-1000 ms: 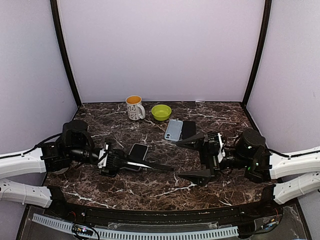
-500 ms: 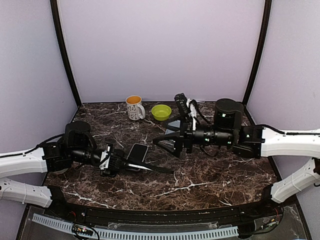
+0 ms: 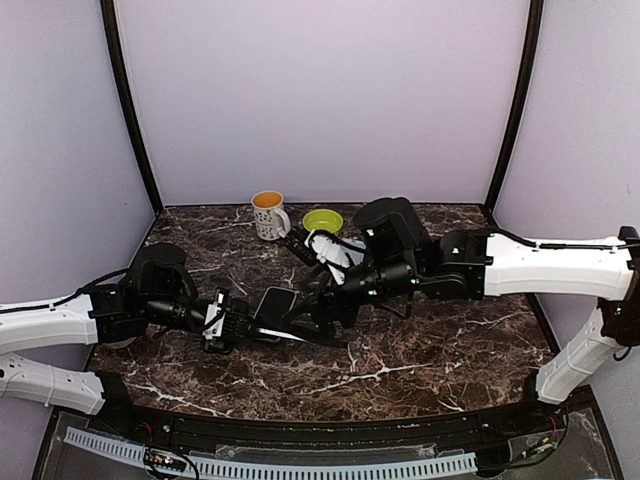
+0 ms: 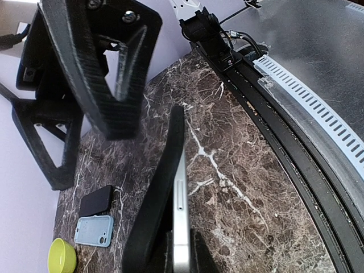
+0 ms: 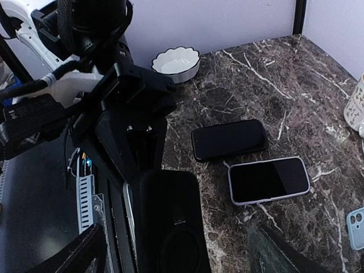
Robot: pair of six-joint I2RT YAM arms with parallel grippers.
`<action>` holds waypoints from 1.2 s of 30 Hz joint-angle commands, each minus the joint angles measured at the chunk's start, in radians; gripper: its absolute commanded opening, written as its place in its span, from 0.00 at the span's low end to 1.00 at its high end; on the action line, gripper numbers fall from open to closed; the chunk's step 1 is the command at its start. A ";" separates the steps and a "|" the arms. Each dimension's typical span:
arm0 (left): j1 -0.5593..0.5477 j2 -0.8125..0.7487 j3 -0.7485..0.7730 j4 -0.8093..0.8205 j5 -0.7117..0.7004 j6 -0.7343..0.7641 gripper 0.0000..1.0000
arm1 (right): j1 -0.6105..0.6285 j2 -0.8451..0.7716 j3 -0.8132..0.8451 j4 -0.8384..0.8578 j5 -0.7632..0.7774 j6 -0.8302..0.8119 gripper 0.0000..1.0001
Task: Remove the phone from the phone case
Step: Remove the phone case from the phone.
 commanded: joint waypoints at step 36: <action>-0.005 -0.026 0.029 0.035 0.013 0.002 0.00 | 0.067 0.158 0.112 -0.039 0.109 -0.053 0.47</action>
